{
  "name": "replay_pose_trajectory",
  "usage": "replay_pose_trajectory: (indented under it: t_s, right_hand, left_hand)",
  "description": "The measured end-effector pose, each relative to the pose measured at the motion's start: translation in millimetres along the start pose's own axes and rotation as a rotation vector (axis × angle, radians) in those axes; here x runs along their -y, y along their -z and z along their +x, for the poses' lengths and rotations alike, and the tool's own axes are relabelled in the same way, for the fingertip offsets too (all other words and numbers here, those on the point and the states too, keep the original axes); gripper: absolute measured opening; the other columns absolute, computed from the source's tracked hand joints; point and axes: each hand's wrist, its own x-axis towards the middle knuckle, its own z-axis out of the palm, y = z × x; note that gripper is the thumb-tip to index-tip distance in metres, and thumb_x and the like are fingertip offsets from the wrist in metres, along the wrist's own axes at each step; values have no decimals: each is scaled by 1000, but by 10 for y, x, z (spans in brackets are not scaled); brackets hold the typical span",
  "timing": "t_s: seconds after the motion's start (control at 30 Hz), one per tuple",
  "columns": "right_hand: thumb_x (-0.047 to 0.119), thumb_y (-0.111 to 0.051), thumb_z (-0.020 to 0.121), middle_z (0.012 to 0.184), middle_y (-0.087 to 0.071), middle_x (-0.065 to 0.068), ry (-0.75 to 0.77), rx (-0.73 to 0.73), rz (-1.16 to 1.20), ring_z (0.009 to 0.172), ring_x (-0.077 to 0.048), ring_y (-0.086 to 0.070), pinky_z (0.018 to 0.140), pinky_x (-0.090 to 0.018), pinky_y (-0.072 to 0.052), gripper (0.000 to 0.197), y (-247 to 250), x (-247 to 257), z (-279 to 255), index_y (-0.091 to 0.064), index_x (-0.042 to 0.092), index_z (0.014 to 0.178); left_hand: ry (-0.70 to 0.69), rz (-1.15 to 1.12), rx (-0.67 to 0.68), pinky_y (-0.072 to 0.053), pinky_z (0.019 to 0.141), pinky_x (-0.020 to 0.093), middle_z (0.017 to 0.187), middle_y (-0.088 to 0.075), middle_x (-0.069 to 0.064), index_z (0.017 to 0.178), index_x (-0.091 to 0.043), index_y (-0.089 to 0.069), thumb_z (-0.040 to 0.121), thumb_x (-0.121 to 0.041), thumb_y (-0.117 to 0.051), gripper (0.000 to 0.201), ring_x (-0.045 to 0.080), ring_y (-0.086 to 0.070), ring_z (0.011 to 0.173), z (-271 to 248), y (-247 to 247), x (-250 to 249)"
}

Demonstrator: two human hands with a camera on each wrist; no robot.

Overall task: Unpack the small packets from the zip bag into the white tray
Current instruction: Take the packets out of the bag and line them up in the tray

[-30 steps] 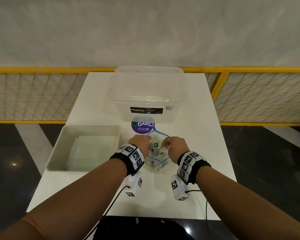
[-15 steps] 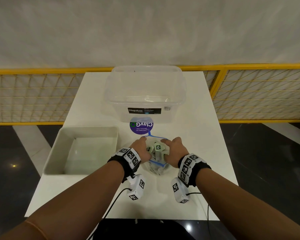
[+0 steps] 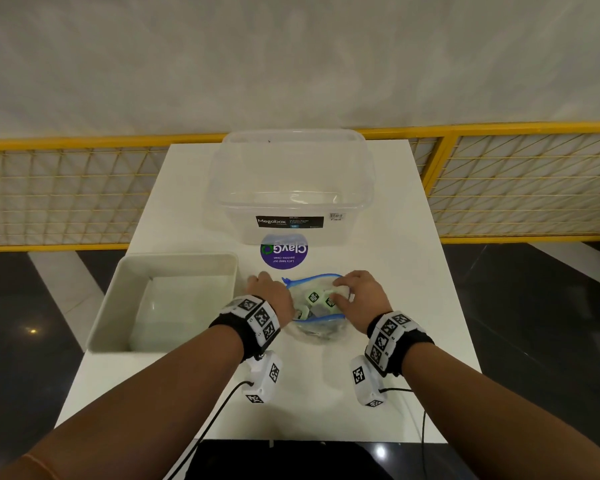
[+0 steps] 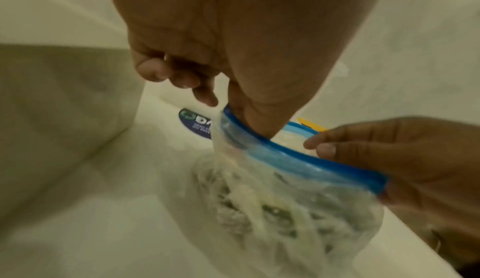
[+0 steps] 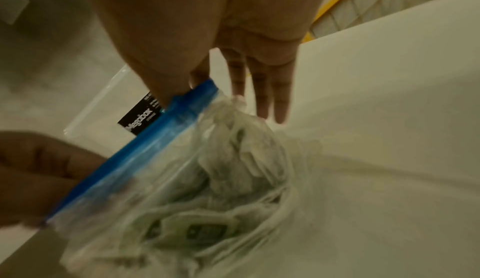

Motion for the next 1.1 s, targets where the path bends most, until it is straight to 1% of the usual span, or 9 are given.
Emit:
replay_pose_trajectory:
  t_s: [0.1,0.2,0.3,0.43,0.57,0.7,0.9,1.03,1.1]
  right_hand:
    - [59,-68,74,133,-32,-2,-106,150,-123,109,-31,-58,93,-33,-47,72,-43,47,-59,-42,33,135]
    - [48,-72,74,131,-33,-7,-82,281,-186,106,-34,-58,88,-34,-48,84,-47,83,-71,-28,32,143]
    - [21,-73,75,138,-36,-11,60,363,-265,115,-32,-50,94,-31,-46,78,-61,86,-37,-34,26,143]
    - [0,-60,80,145,-33,-9,87,256,-196,123,-28,-48,91,-15,-32,59,-63,-10,-26,-55,24,134]
    - [22,-59,84,138,-40,-7,10,201,-208,116,-31,-54,96,-28,-42,64,-74,-45,-91,-40,36,143]
    - [28,-71,72,126,-50,-13,-17,308,-82,115,-33,-56,95,-38,-48,95,-142,-51,-119,-17,35,150]
    - [5,-71,71,136,-48,-4,53,193,102,121,-22,-50,102,-30,-42,86,-106,-141,-143,-36,28,146]
    - [-4,-64,70,129,-58,-4,64,171,237,93,-20,-57,79,-18,-44,71,-136,-260,-146,-54,31,131]
    - [-10,-58,71,126,-62,-3,74,155,328,93,-17,-59,71,-9,-43,68,-153,-265,-157,-58,33,123]
  left_hand:
    - [-26,-34,-188,-40,95,38,116,-44,2,107,-35,-67,80,-45,-64,29,27,-41,106,-8,-13,2]
    - [-170,-108,-289,-33,101,40,135,-35,1,111,-37,-62,69,-40,-77,45,27,-32,124,-10,-36,-16]
    - [-278,-87,-168,-30,110,45,151,-26,4,129,-31,-49,67,-43,-78,69,30,-28,136,24,-51,-42]
    - [-184,-264,-36,-53,86,43,117,-55,2,133,-27,-30,51,-60,-77,100,26,-60,103,52,-103,-62]
    - [-137,-443,-29,-53,86,43,112,-54,4,142,-30,-12,47,-58,-77,118,26,-60,99,14,-154,-91]
    - [-146,-516,-68,-47,93,34,123,-46,1,136,-21,-29,49,-52,-83,106,20,-48,111,-47,-139,-182]
    - [-77,-657,-79,-42,99,31,128,-47,10,144,-27,-35,61,-39,-87,99,26,-49,119,-66,-200,4]
    - [-74,-665,-55,-43,98,33,130,-48,12,145,-23,-32,65,-39,-85,98,28,-51,120,-85,-170,11]
    - [-55,-628,-19,-45,98,37,127,-45,11,144,-28,-29,67,-47,-80,95,30,-51,117,-89,-180,-25]
